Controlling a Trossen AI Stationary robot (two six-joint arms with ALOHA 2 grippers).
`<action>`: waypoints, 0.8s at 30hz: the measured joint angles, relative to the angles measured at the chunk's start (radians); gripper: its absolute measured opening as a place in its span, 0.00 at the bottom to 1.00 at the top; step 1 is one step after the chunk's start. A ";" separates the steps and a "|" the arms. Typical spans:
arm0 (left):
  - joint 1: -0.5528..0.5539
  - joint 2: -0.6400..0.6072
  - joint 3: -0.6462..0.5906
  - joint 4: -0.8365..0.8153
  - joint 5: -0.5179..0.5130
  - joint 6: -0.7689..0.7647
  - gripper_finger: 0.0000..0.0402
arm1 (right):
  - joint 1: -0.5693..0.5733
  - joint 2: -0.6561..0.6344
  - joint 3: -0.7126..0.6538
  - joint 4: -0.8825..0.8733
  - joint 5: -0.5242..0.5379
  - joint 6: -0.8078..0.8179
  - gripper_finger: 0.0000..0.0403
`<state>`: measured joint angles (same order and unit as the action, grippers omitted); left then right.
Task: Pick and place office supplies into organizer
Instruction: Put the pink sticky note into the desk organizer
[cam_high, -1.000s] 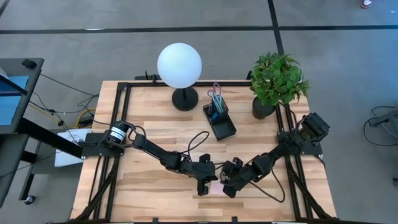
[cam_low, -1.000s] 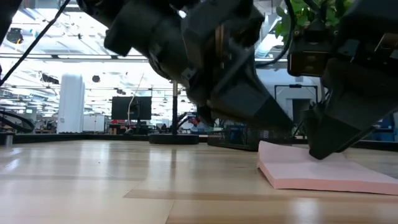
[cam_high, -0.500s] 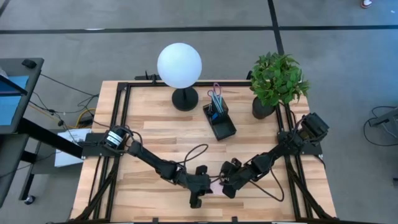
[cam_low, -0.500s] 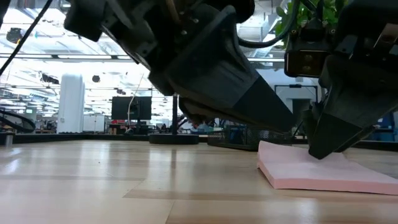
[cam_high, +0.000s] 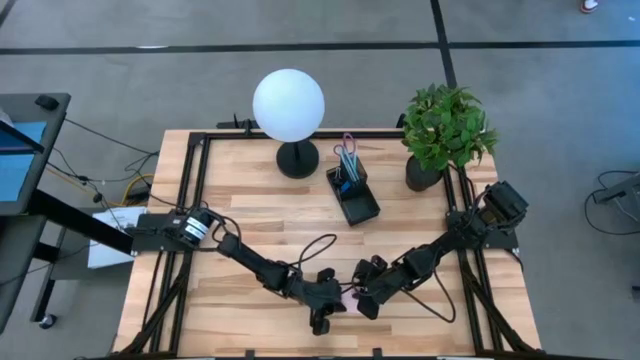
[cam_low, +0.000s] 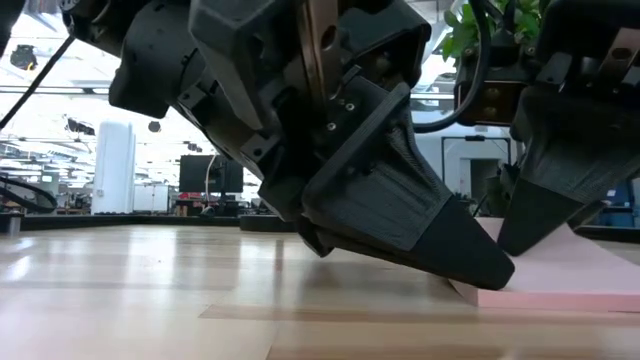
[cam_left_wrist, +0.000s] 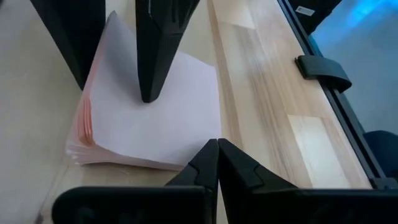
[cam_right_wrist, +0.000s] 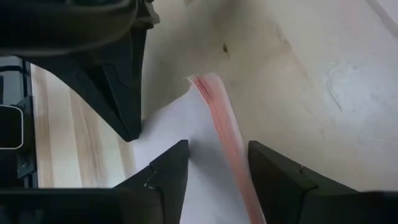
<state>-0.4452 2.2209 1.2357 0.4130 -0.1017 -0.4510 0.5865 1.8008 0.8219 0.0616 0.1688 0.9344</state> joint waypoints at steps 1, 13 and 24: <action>0.001 0.000 -0.001 0.006 0.002 0.001 0.00 | 0.000 0.001 0.000 0.002 -0.006 0.000 0.39; 0.012 0.001 -0.001 0.002 -0.010 0.008 0.00 | -0.001 0.006 0.000 0.048 -0.019 0.001 0.21; 0.030 -0.072 -0.006 -0.115 -0.120 0.022 0.00 | -0.021 -0.005 0.000 0.047 0.196 0.042 0.06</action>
<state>-0.4152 2.1484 1.2296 0.2978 -0.2216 -0.4294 0.5652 1.7963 0.8223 0.1085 0.3651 0.9763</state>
